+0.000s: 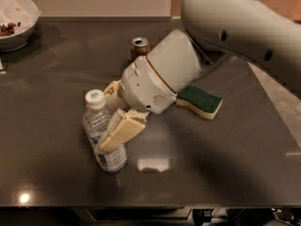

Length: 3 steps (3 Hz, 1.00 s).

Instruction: Pick blue plastic bottle

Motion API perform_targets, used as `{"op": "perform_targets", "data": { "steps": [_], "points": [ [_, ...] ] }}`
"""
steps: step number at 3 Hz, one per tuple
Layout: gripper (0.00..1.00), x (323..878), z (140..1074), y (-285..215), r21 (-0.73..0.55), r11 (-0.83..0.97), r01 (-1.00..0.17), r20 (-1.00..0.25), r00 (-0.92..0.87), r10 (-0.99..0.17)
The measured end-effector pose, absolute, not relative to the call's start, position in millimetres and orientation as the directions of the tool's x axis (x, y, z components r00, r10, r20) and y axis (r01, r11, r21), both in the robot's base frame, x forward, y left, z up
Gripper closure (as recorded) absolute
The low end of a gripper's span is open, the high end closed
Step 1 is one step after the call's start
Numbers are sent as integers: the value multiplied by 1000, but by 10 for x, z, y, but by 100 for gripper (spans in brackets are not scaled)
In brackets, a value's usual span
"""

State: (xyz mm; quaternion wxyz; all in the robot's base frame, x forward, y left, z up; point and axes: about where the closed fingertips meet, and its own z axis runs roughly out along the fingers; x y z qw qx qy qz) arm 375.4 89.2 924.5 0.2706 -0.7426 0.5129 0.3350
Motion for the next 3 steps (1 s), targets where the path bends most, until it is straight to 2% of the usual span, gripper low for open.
{"op": "perform_targets", "data": {
  "steps": [2, 3],
  "points": [
    [89, 3830, 9482, 766, -74, -296, -952, -777, 241, -581],
    [100, 4049, 9698, 607, -98, -248, -964, -771, 231, -594]
  ]
}}
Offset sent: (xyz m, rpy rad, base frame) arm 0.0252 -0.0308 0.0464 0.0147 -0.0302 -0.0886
